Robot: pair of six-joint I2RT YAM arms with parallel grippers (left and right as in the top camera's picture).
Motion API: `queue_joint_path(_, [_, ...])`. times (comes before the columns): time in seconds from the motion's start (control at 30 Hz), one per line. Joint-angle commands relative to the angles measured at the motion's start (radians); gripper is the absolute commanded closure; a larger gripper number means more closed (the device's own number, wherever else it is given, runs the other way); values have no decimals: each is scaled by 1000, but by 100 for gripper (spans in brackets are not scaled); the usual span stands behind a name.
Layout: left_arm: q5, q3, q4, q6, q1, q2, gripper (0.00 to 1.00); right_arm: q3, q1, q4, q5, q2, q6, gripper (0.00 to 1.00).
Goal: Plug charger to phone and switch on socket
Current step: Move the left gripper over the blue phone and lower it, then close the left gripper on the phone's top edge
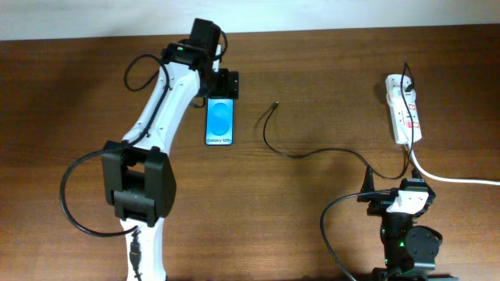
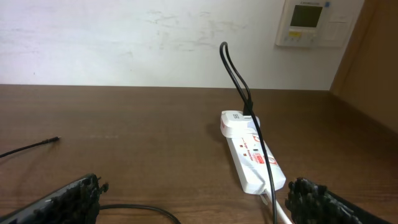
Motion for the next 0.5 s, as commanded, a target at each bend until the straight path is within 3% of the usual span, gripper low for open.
queue_joint_path(0.0, [-67,16,4,41,-5,43,1,-5,6,-6,12,-6,2,2])
queue_joint_path(0.47, [-63,11,2,0,-5,156,3,-5,6,-6,12,-6,2,2])
